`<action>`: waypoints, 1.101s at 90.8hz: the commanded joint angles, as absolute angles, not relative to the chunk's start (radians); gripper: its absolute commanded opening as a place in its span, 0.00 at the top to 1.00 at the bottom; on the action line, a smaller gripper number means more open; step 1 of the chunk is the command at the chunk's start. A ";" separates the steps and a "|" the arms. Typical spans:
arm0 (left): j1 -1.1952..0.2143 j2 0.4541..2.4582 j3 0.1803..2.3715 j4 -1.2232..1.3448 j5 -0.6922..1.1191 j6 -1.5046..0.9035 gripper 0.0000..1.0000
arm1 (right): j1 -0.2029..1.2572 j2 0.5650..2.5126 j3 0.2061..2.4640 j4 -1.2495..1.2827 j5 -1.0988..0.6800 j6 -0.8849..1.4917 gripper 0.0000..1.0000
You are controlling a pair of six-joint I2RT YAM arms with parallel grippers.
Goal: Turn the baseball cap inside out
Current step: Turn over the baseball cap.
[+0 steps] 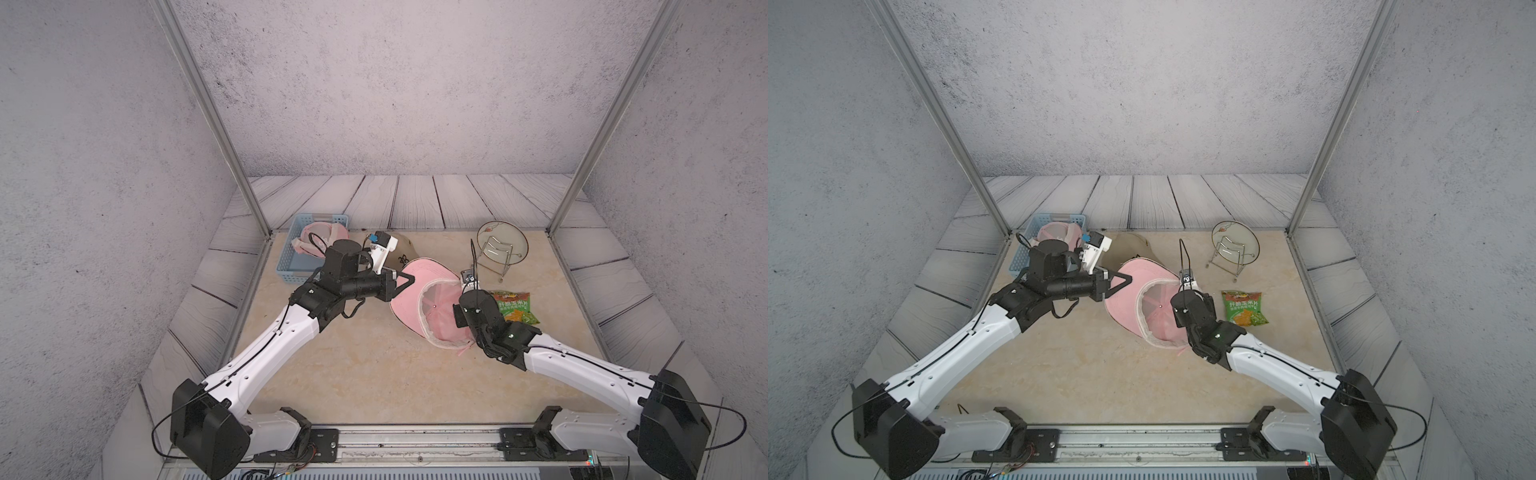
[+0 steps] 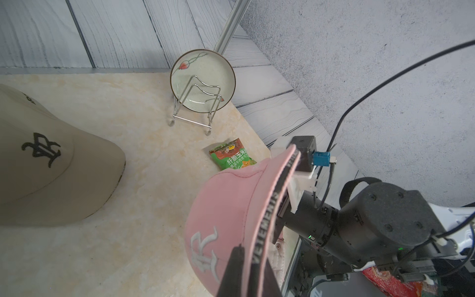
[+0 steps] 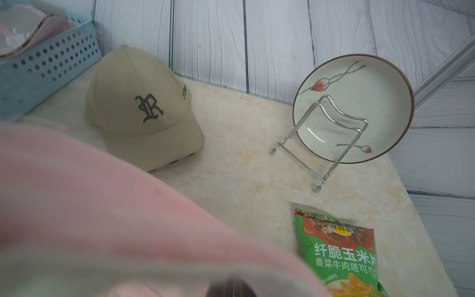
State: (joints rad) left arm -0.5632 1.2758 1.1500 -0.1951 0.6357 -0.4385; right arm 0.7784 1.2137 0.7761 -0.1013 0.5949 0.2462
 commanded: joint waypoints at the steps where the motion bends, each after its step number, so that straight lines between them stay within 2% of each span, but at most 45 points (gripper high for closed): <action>1: -0.566 1.238 1.211 -0.261 0.577 -0.344 1.00 | 0.776 1.144 0.837 -0.154 0.468 0.218 0.76; 13: -0.567 1.230 1.252 -0.341 0.447 -0.269 1.00 | 0.775 1.101 0.873 -0.134 0.220 0.198 0.55; 32: -0.574 1.207 1.283 -0.367 0.233 -0.201 1.00 | 0.775 1.053 0.933 -0.160 0.016 0.309 0.40; 51: -0.637 1.187 1.256 -0.301 -0.005 -0.076 1.00 | 0.769 1.090 1.085 -0.266 -0.185 0.457 0.33; 66: -0.717 1.168 1.202 -0.206 -0.160 0.031 1.00 | 0.769 1.129 1.132 -0.198 -0.212 0.615 0.32; 100: -0.834 1.160 1.087 -0.041 -0.225 0.175 1.00 | 0.760 1.241 1.237 -0.140 -0.222 0.770 0.29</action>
